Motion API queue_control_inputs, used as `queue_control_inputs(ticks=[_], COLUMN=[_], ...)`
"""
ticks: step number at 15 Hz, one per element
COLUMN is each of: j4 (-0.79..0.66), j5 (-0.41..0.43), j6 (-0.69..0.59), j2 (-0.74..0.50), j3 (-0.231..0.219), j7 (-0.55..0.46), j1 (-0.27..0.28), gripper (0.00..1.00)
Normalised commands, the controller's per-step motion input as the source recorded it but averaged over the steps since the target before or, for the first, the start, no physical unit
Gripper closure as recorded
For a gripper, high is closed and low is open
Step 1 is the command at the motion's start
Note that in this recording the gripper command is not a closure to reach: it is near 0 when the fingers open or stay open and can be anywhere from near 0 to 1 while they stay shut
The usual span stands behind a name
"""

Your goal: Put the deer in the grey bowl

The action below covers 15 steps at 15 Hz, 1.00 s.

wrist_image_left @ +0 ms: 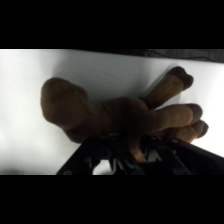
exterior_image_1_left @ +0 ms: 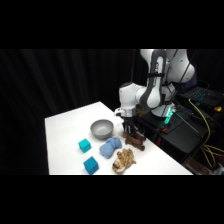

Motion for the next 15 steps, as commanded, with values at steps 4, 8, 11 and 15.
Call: queue_control_inputs(ticks=[4,8,11,15], j4=[-0.10,-0.09,0.25,0.50], j5=[-0.092,-0.625,-0.596,-0.338], j6=[-0.40,-0.70,-0.65,-0.34], j2=[-0.56,-0.86,-0.47,0.03], j3=[-0.058,-0.355,-0.325,-0.220], j7=[0.05,0.40,0.37,0.24], j1=[-0.037,0.065,0.084,0.045], gripper=[0.42,0.41,0.43,0.44])
